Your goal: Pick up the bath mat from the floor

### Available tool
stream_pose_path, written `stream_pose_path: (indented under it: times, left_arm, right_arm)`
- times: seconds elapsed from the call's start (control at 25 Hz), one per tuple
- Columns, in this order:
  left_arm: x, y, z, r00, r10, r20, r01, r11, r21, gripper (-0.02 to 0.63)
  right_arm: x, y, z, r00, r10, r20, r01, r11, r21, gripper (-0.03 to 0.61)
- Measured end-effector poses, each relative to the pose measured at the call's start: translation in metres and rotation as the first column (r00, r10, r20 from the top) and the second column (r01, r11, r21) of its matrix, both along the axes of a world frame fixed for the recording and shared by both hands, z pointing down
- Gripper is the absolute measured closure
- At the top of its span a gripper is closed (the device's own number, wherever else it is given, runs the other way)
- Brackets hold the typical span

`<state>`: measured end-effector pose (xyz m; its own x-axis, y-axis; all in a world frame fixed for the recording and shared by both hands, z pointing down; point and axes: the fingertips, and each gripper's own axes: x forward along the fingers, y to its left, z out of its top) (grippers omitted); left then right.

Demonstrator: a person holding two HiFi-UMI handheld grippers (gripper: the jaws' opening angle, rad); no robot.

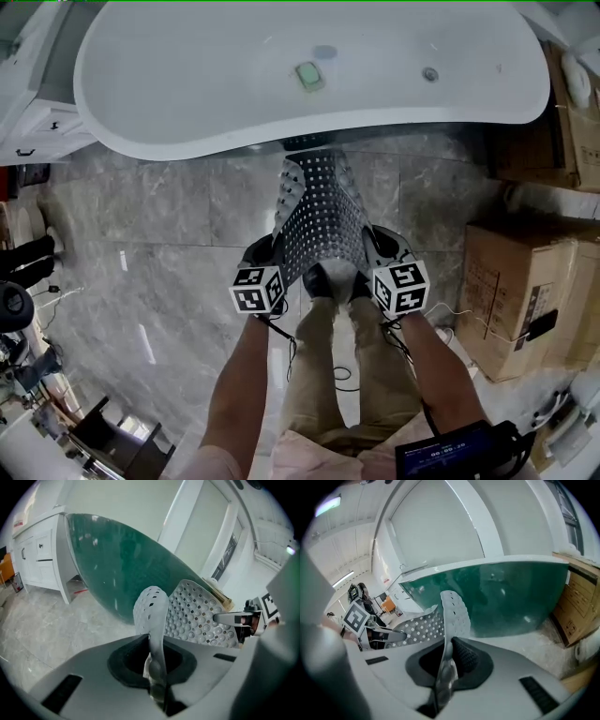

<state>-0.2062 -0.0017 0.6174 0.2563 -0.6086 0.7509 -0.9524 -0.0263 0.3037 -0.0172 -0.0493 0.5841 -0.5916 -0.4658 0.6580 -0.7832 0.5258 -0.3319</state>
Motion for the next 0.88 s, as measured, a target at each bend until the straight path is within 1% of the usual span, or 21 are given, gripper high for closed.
stream_pose_path:
  times: [0.4, 0.56, 0.88]
  left_arm:
    - [0.005, 0.017, -0.096, 1.000, -0.014, -0.026, 0.016, 0.998, 0.061, 0.577]
    - [0.006, 0.027, -0.134, 0.999, -0.005, -0.033, 0.008, 0.997, 0.081, 0.577]
    - [0.004, 0.037, -0.205, 0.999, 0.020, -0.035, -0.015, 0.991, 0.135, 0.577]
  right_arm:
    - [-0.011, 0.022, -0.095, 0.999, -0.023, 0.031, 0.021, 0.999, 0.040, 0.552]
    - [-0.013, 0.028, -0.134, 0.999, -0.009, 0.049, 0.007, 0.999, 0.049, 0.552]
    - [-0.017, 0.045, -0.202, 0.997, -0.040, 0.060, 0.035, 0.995, 0.088, 0.552]
